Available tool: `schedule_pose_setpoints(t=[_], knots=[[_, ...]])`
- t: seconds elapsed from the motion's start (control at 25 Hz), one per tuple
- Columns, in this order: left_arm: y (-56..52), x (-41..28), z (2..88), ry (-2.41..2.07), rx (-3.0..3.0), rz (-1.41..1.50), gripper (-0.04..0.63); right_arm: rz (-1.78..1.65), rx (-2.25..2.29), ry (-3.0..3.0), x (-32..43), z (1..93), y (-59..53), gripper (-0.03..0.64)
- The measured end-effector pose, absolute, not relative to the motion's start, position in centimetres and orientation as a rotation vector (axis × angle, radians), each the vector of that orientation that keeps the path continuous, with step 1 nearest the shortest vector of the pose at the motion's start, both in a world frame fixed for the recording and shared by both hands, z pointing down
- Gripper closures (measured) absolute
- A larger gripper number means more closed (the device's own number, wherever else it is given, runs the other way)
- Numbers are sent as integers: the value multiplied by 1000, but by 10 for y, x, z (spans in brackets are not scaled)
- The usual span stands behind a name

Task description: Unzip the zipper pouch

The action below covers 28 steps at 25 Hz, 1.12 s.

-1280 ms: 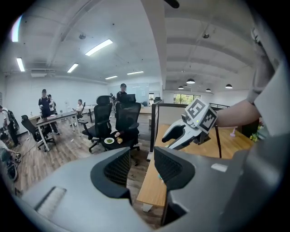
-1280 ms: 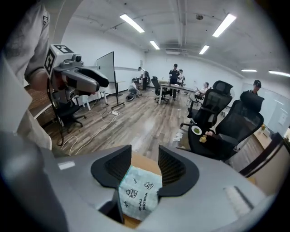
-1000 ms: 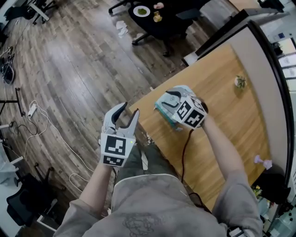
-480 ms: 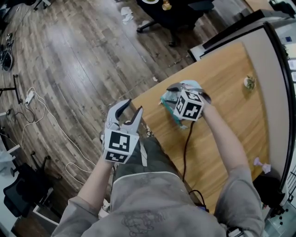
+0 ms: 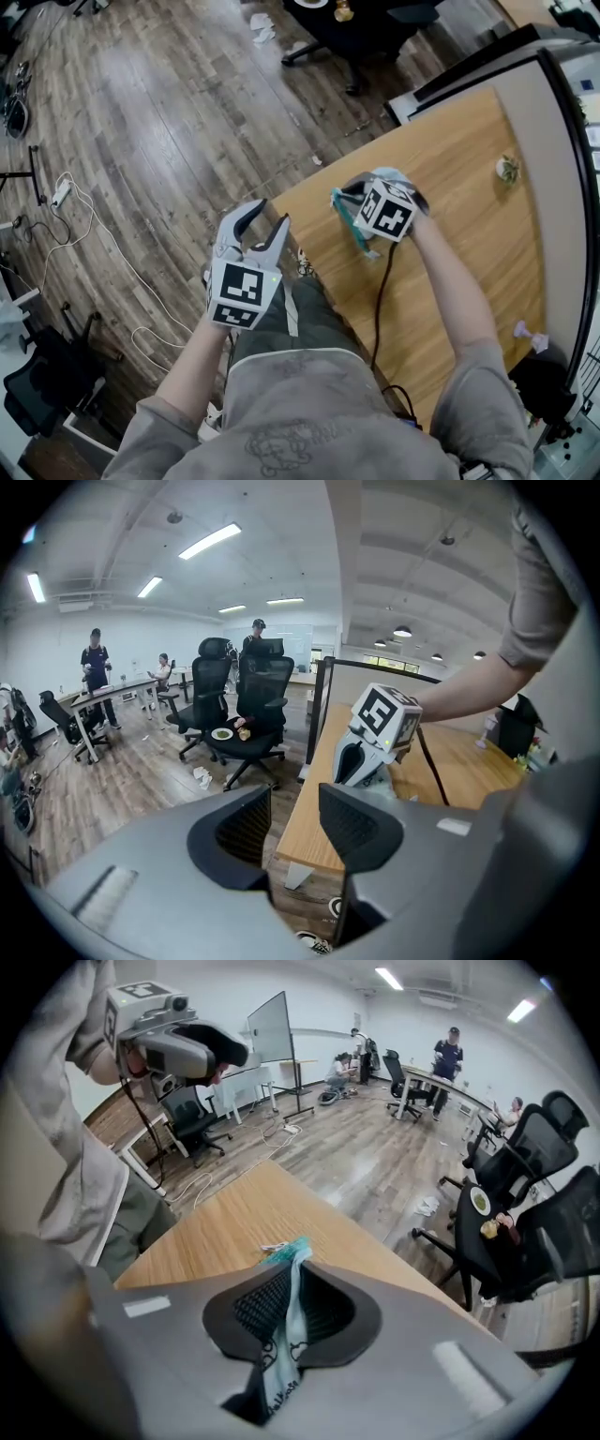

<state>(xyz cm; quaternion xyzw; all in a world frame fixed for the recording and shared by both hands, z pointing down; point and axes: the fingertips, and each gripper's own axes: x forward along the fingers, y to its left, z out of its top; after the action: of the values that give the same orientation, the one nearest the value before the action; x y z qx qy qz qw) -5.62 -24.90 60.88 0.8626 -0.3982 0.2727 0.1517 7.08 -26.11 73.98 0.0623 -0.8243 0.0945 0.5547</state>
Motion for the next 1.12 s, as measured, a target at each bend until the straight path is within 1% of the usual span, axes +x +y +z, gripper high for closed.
schedule_pose_setpoints(t=[0.16,0.36,0.68,0.96,1.12], knots=[[-247,-63,595,-1171,2491,773,436,287,330,-2046,67,716,-270,580],[-242,-78,569,-1218,2498,760,436,360,702,-2239,60,652,-286,581],[-245,-103,494,-1355,2577,711,436,194,1058,-2428,36,522,-283,583],[-242,-139,415,-1518,2620,621,436,91,1206,-2628,11,405,-268,583],[-231,-159,374,-1602,2631,528,436,29,1234,-2681,0,362,-252,582]])
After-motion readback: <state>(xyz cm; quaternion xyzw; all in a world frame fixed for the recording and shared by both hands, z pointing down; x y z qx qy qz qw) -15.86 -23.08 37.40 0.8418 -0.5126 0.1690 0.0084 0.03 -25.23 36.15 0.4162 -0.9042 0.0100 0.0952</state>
